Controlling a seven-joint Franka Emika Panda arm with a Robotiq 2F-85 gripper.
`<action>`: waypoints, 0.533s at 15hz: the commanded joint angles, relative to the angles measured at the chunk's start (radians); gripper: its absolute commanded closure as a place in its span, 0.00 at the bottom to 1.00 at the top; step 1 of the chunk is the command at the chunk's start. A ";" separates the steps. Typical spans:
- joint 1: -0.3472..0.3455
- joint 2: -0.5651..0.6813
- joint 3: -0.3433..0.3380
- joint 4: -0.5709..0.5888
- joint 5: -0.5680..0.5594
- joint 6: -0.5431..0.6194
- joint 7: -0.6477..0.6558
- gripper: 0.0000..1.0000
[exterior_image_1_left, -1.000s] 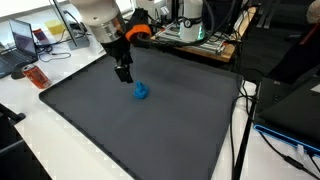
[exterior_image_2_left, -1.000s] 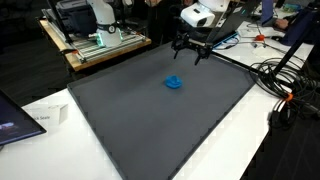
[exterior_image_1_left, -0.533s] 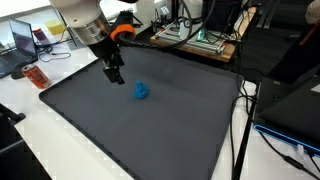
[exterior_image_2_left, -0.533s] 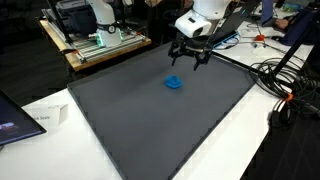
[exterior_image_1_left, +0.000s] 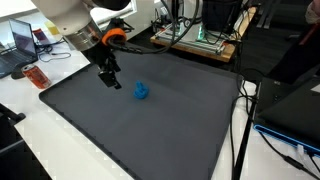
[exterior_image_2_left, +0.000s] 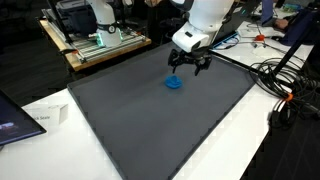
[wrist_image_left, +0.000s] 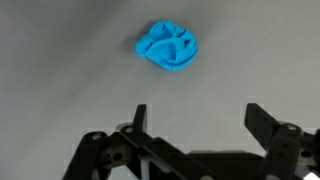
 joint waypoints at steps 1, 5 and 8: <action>-0.025 0.051 0.008 0.066 0.070 -0.022 -0.095 0.00; -0.045 0.088 0.010 0.091 0.126 -0.035 -0.181 0.00; -0.055 0.119 0.007 0.112 0.157 -0.050 -0.210 0.00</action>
